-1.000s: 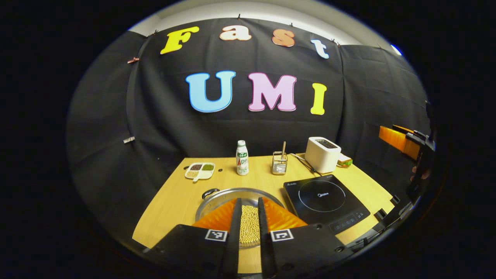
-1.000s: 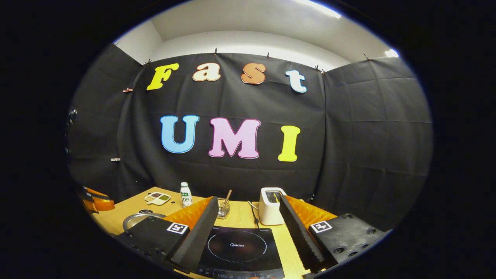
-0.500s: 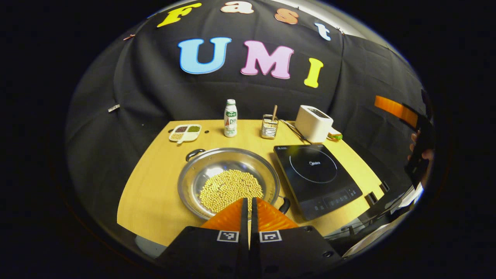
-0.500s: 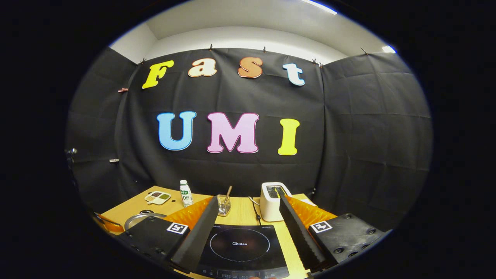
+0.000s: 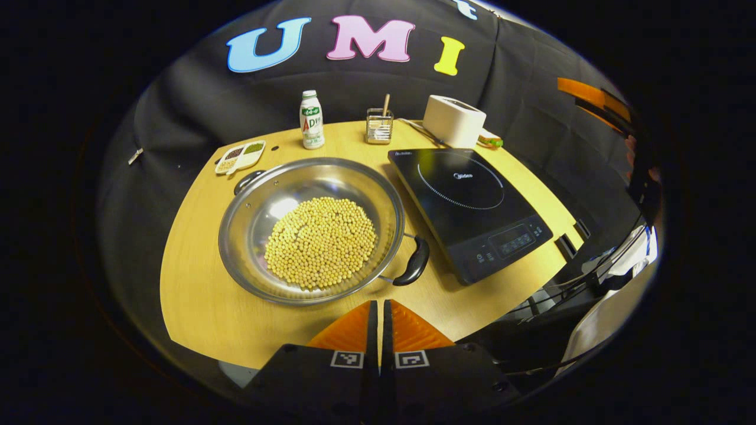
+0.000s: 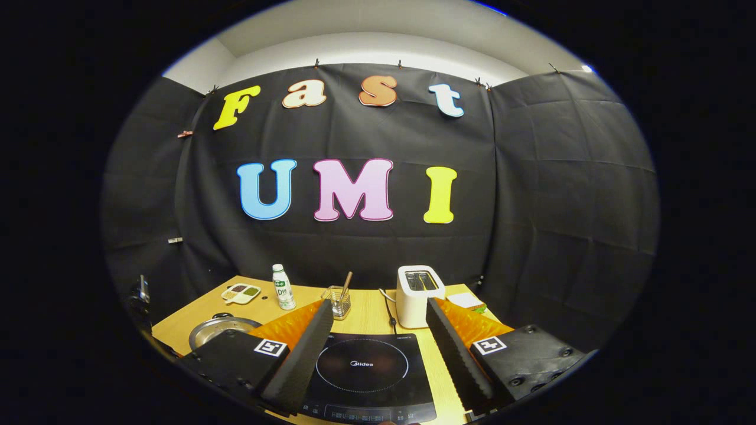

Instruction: First push the handle of the pot to place it horizontally, then grasp the pot with both hands and set it on the induction cooktop.

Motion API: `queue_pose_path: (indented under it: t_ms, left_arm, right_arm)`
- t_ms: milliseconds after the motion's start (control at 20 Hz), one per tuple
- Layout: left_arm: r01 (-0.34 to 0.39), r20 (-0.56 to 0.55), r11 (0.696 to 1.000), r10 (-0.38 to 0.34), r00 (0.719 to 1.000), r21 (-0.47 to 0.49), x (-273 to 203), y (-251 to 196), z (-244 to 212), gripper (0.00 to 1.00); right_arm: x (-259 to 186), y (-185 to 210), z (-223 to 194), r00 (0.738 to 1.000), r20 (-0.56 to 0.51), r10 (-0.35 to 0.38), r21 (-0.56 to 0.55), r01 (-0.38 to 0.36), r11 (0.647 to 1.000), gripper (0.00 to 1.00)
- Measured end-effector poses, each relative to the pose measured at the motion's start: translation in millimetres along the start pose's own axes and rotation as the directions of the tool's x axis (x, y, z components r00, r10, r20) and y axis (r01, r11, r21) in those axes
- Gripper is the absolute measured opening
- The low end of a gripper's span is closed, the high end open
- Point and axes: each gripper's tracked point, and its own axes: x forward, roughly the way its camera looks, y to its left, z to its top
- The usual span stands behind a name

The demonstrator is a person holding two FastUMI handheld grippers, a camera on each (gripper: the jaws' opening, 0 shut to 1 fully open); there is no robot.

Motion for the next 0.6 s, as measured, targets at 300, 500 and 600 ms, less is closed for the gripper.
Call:
queue_pose_path:
  t_ms: [300,500,600]
  left_arm:
    - [-0.022,-0.070,0.997,0.027,0.997,0.071,32,-1,-5,0.05]
    - [0.000,-0.096,0.992,0.012,0.995,0.127,49,-13,-6,0.05]
    - [-0.001,-0.103,0.990,0.015,0.995,0.141,55,-15,-5,0.05]
  right_arm:
    - [4,-9,-8,0.999,-0.014,0.031,0.011,-0.030,0.999,0.98]
    - [9,-13,-9,0.998,-0.023,0.053,0.025,-0.053,0.998,0.98]
    - [11,-15,-10,0.998,-0.024,0.060,0.027,-0.059,0.998,0.98]
